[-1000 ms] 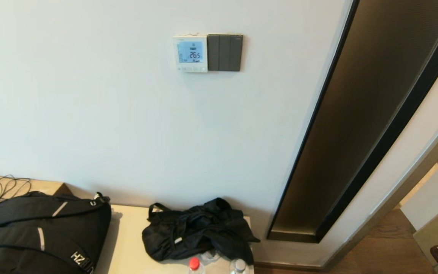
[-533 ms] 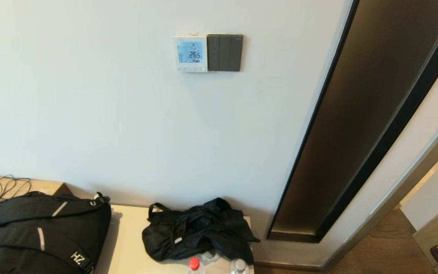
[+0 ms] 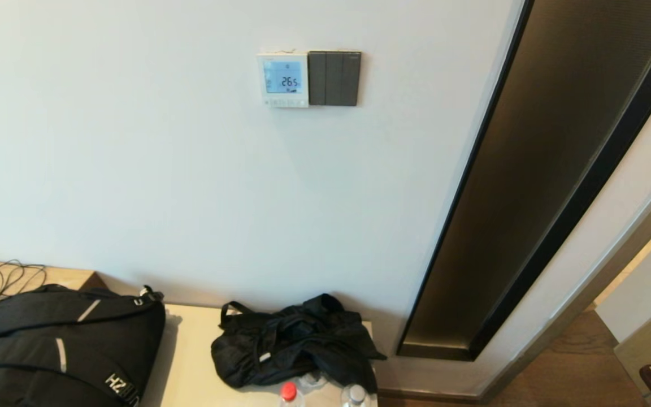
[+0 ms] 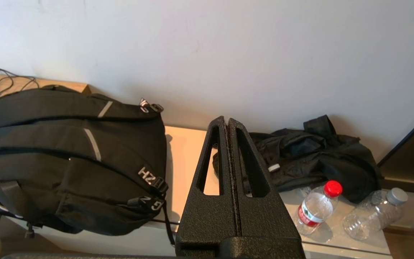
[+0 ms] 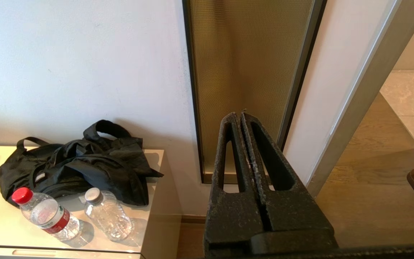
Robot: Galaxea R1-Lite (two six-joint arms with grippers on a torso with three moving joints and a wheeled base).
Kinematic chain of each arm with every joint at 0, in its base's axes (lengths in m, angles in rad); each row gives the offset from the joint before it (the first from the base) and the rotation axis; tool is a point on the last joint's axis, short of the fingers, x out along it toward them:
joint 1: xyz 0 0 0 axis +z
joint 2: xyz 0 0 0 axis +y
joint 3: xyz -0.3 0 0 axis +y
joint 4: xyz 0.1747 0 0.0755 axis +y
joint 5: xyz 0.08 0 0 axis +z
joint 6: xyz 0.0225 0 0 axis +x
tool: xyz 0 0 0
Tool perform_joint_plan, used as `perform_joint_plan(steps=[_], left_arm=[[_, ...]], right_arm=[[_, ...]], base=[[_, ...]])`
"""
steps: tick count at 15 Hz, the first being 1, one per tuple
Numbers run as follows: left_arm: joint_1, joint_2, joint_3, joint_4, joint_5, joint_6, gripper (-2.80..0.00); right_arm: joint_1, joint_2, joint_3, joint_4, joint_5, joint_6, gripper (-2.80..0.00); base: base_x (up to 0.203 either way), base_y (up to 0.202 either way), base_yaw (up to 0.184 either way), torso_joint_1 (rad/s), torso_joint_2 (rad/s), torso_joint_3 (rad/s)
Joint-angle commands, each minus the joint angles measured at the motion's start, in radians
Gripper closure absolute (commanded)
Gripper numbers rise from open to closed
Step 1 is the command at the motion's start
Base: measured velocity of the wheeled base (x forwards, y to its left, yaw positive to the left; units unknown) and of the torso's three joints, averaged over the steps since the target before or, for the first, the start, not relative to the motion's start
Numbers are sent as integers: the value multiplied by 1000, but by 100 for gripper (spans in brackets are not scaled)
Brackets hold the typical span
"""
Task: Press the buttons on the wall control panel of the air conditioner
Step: Turn off the central air conditioner
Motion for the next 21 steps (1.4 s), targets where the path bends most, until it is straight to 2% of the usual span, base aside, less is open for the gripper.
perform_joint_plan(steps=[1, 9, 21], left_arm=[[0, -12, 0, -1, 1, -1, 0], [0, -75, 0, 1, 1, 17, 0], [0, -75, 0, 9, 1, 8, 0]], right_arm=[[0, 1, 0, 0, 0, 0, 0], [0, 1, 0, 0, 0, 0, 0], [0, 1, 0, 0, -1, 4, 0]], base=[[0, 0, 0, 0, 0, 0], [0, 0, 0, 0, 0, 0], [0, 0, 0, 0, 0, 0]])
